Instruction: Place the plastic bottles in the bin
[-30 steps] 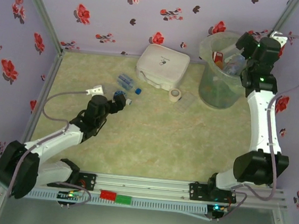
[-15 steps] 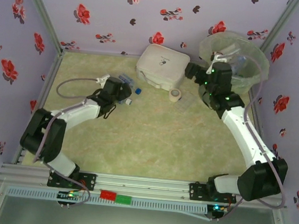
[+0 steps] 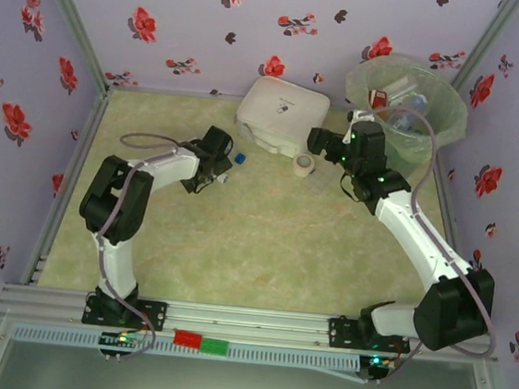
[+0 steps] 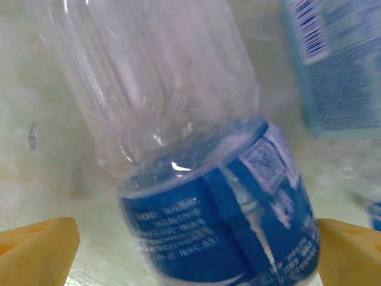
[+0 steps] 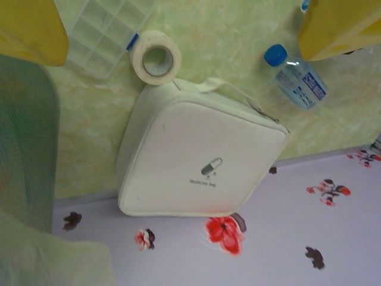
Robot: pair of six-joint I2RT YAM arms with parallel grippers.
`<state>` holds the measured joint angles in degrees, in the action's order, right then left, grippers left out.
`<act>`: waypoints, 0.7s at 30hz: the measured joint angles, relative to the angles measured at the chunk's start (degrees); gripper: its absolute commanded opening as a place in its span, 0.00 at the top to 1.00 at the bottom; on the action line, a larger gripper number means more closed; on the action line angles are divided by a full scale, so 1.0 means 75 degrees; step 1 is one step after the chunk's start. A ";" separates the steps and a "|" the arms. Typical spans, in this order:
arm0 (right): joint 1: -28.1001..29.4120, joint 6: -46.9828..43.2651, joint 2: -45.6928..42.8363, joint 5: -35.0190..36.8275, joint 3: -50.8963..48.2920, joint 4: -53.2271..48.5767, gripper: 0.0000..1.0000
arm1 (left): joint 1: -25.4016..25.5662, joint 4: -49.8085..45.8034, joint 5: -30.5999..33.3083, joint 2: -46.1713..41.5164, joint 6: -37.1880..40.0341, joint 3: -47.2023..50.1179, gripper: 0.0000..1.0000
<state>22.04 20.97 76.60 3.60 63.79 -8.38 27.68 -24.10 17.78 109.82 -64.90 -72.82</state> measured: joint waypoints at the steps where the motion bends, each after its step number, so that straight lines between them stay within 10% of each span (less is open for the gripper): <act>1: 0.0000 0.0003 0.0000 0.0000 -0.0038 -0.0003 0.00 | 0.0000 -0.0079 0.0000 0.0085 -0.0047 -0.0023 0.04; 12: 0.0000 0.0006 0.0003 -0.0152 -0.0271 0.0000 0.01 | -0.0099 -0.0286 0.0012 0.0364 -0.0140 -0.0192 0.37; 21: 0.0000 0.0245 0.0163 -0.0670 -0.0271 0.0210 0.00 | -0.0128 -0.0073 0.0114 -0.0023 0.0277 0.0277 0.42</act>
<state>22.04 22.81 77.82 -1.43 61.76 -6.81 26.72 -24.64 18.63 109.65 -62.83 -70.74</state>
